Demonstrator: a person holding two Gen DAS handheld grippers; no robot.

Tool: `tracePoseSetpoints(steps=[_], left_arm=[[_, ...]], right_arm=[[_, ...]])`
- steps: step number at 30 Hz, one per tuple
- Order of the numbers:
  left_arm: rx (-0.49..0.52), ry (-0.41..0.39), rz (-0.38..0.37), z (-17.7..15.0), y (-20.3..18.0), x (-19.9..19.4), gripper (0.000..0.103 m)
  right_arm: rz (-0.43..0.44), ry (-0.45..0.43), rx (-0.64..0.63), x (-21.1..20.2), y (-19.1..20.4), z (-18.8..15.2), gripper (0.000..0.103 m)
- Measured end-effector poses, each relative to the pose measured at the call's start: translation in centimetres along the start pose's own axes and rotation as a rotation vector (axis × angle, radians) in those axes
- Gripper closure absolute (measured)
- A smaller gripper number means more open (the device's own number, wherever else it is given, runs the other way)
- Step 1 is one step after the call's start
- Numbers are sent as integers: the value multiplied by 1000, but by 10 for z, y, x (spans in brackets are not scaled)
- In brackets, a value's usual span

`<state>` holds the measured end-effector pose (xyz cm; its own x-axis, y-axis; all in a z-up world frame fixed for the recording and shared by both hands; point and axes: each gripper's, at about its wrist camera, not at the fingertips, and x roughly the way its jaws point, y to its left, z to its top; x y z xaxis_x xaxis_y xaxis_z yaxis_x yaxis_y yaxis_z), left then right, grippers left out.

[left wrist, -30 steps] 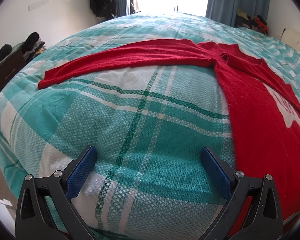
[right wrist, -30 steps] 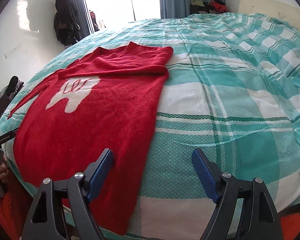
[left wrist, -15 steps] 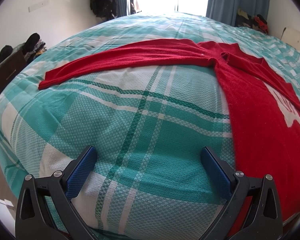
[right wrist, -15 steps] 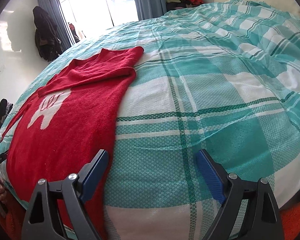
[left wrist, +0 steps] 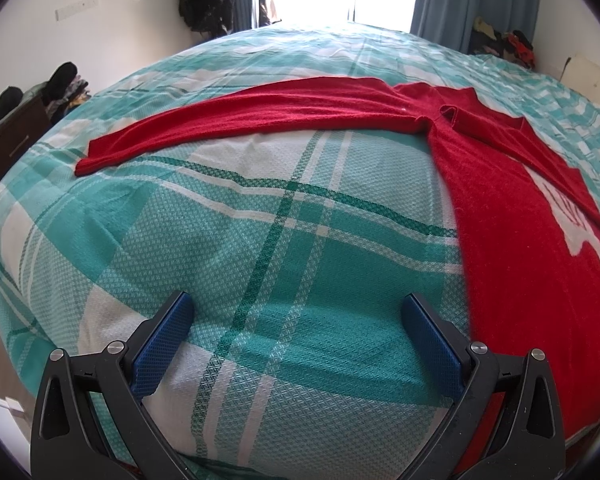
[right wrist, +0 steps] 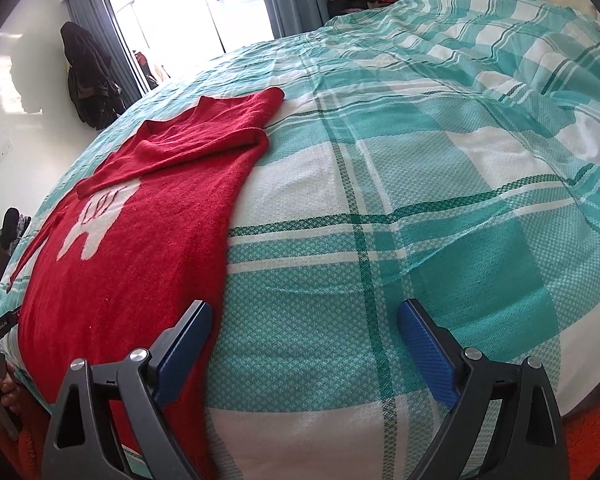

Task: Fold small clothes
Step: 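Move the left gripper toward the other sweater sleeve, then grasp the sleeve with the left gripper and fold it across the body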

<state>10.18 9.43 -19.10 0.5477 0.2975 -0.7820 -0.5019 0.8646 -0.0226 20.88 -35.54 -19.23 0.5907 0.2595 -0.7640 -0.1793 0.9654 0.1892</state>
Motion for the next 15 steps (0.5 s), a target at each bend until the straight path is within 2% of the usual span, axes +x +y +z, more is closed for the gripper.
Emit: tracePoseSetpoints(steps=[5, 8, 13, 15], left_arm=[[-4, 5, -6, 0, 1, -1, 1], [-40, 27, -51, 6, 10, -6, 1], [-209, 71, -234, 35, 49, -9, 1], [-321, 55, -269, 54, 79, -9, 2]], right_arm=[[1, 2, 1, 0, -1, 0, 9], [4, 3, 2, 0, -2, 0, 9], [4, 7, 1, -2, -2, -2, 9], [2, 8, -1, -1, 0, -2, 8]])
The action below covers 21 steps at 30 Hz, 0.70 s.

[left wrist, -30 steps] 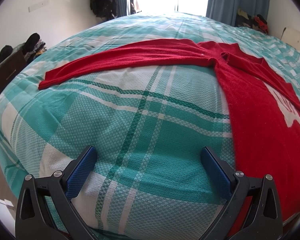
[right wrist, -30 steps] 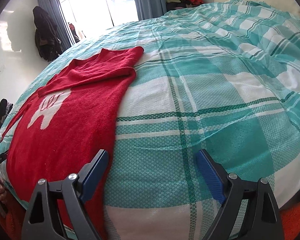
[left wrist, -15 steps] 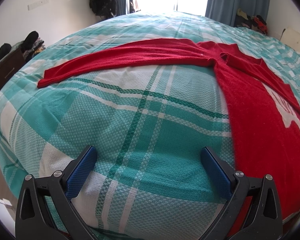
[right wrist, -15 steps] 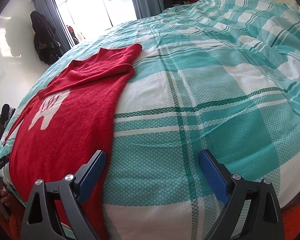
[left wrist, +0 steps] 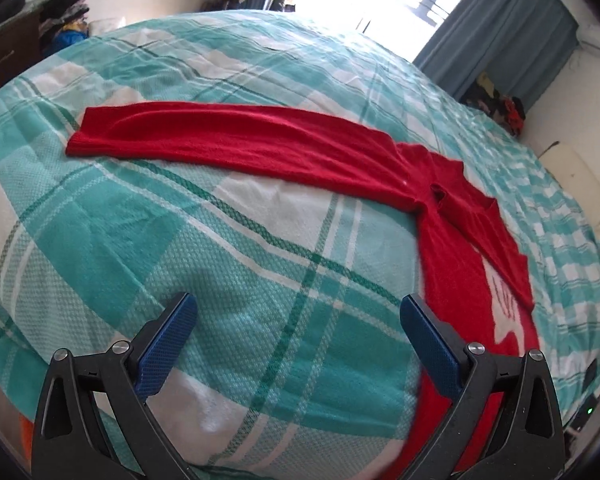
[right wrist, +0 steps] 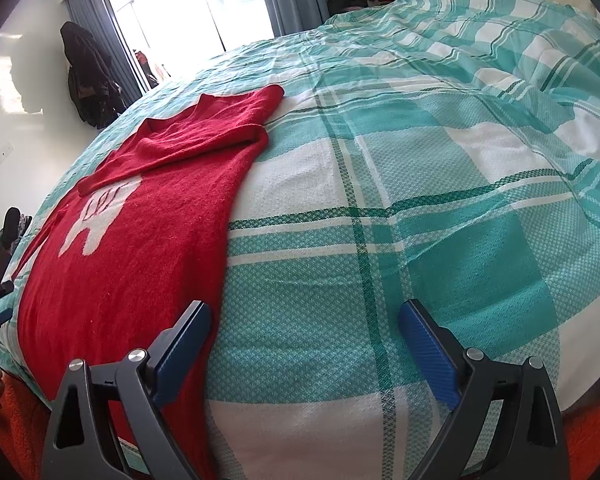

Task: Fold small clothes
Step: 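Grasp the sleeve with the left gripper and fold it across the body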

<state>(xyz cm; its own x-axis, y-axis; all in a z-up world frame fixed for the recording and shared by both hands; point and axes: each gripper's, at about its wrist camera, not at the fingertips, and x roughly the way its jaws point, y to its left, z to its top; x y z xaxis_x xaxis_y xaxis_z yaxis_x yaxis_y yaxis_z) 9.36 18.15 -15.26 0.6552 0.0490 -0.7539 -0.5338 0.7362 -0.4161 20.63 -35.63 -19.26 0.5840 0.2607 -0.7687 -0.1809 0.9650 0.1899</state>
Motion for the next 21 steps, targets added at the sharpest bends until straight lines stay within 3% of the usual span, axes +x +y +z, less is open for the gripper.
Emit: tracePoseSetpoints(steps=[4, 6, 9, 12, 16, 18, 20, 21], left_arm=[[-311, -84, -67, 49, 65, -13, 2], [-463, -48, -100, 62, 104, -2, 2], [-655, 4, -150, 60, 152, 18, 18], [-797, -46, -224, 57, 177, 23, 26], [-836, -95, -202, 67, 179, 28, 30], [-781, -109, -170, 75, 172, 30, 46], [-727, -92, -163, 80, 167, 37, 82], [-718, -79, -148, 83, 168, 41, 88]], right_arm=[[-7, 3, -2, 0, 1, 0, 8], [-8, 3, -2, 0, 1, 0, 8], [-10, 3, -5, 1, 1, 1, 7], [-19, 3, -11, 1, 2, 0, 7], [-31, 5, -18, 2, 5, -1, 5], [-35, 6, -22, 2, 6, -1, 4], [-39, 8, -26, 3, 7, -1, 3], [-40, 8, -28, 3, 8, -1, 2]])
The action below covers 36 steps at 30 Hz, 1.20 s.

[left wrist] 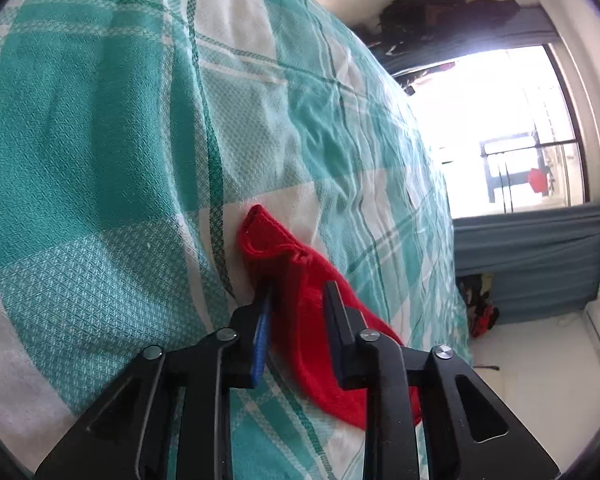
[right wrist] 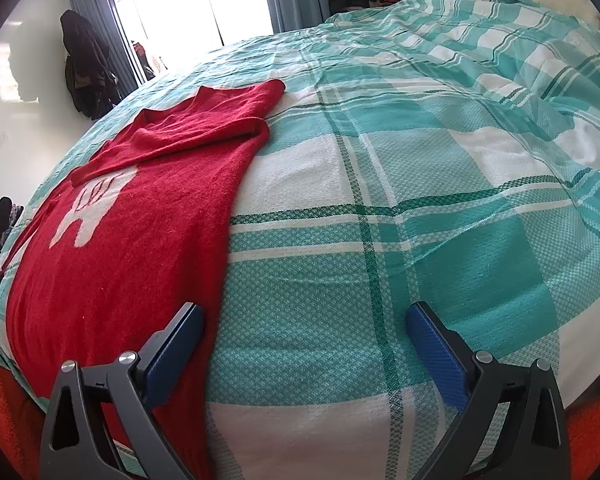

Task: Fold small clothes

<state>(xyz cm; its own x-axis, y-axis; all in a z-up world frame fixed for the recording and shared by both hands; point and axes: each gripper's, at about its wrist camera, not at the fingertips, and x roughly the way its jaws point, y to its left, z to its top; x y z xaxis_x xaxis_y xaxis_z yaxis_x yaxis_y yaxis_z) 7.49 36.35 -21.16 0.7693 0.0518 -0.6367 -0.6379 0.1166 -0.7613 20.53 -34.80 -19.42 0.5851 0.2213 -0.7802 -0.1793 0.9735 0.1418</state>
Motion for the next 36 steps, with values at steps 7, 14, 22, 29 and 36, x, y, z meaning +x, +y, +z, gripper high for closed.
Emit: tracePoseSetpoints(steps=[7, 14, 22, 29, 36], left_arm=[[178, -71, 142, -12, -24, -13, 101], [510, -79, 80, -54, -155, -14, 101], [998, 116, -156, -253, -332, 44, 101], [1247, 406, 39, -440, -301, 135, 87], [1187, 505, -4, -430, -219, 75, 56]], right_arm=[[-3, -2, -1, 1, 1, -1, 0], [3, 3, 10, 3, 1, 0, 0], [10, 6, 21, 4, 1, 2, 0], [24, -6, 2, 2, 0, -2, 0], [48, -7, 7, -1, -3, -3, 0]])
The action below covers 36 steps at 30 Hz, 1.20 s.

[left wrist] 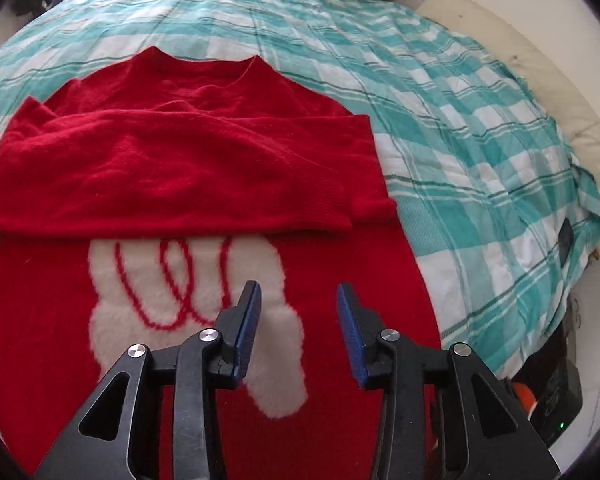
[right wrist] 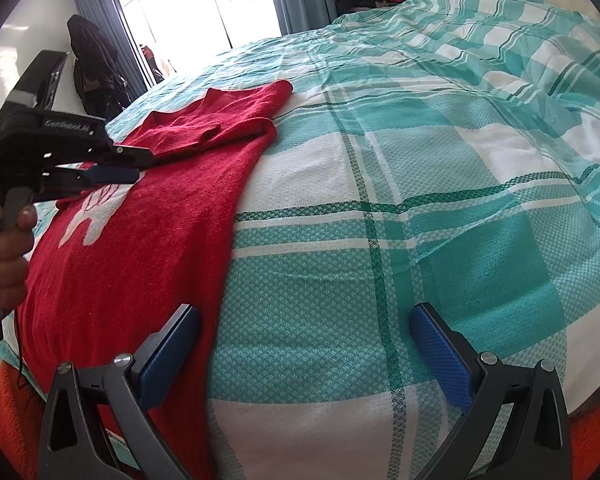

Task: Fold small clothes

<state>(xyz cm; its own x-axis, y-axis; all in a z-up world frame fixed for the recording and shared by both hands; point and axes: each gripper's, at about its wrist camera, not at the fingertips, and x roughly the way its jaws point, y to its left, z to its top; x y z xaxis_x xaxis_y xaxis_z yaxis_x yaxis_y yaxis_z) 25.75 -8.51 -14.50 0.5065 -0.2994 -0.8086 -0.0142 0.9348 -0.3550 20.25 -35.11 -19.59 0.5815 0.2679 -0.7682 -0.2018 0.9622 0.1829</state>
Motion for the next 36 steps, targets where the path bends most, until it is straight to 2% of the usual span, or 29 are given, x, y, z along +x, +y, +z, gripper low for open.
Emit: tracePoseSetpoints(steps=[2, 5, 7, 8, 10, 12, 14, 15, 16, 18, 19, 20, 21, 23, 24, 25, 29, 31, 33, 35, 36], left_arm=[[-3, -58, 23, -14, 31, -36, 40], [-72, -123, 125, -30, 89, -77, 37], [-164, -154, 178, -46, 132, -103, 37], [-215, -166, 202, -54, 150, -110, 37], [-311, -183, 237, -76, 182, -127, 37], [-398, -199, 256, -99, 205, -142, 37], [-470, -228, 258, -120, 219, -154, 37], [-497, -243, 258, -130, 223, -160, 37], [-519, -253, 256, -138, 226, -164, 37], [-551, -267, 250, -153, 233, -173, 37], [-568, -273, 252, -159, 236, -176, 37], [-589, -279, 246, -164, 240, -179, 37], [-615, -286, 232, -168, 246, -182, 37], [-661, -297, 207, -171, 255, -184, 37], [-674, -296, 205, -171, 258, -184, 37], [-679, -293, 206, -170, 259, -183, 37], [-629, -285, 220, -165, 249, -176, 36], [-585, -264, 232, -160, 241, -168, 35], [-538, -239, 249, -152, 232, -160, 35], [-495, -230, 262, -143, 222, -155, 33], [-472, -229, 257, -138, 216, -153, 32]], right_arm=[[7, 12, 0, -3, 0, 3, 0], [42, 16, 36, -19, -4, 18, 6], [99, -25, 61, -34, -3, 39, 7], [145, -39, 66, -38, 1, 53, 7], [290, -23, 89, -31, 12, 90, 9], [448, 40, 143, -4, 24, 127, 14], [527, 113, 203, 37, 37, 157, 23], [529, 152, 224, 60, 41, 169, 35], [511, 184, 240, 81, 46, 179, 40], [476, 284, 259, 121, 53, 189, 44], [429, 327, 261, 136, 56, 189, 45], [393, 357, 257, 147, 59, 189, 45], [396, 379, 258, 155, 62, 188, 46], [423, 403, 273, 164, 68, 186, 69], [426, 407, 262, 164, 72, 188, 99], [406, 388, 228, 159, 77, 192, 98], [388, 195, 138, 114, 73, 215, 98], [280, 177, 125, 107, 61, 213, 98], [198, 222, 113, 118, 52, 203, 97], [163, 257, 92, 126, 48, 193, 88], [155, 258, 83, 125, 46, 190, 71]])
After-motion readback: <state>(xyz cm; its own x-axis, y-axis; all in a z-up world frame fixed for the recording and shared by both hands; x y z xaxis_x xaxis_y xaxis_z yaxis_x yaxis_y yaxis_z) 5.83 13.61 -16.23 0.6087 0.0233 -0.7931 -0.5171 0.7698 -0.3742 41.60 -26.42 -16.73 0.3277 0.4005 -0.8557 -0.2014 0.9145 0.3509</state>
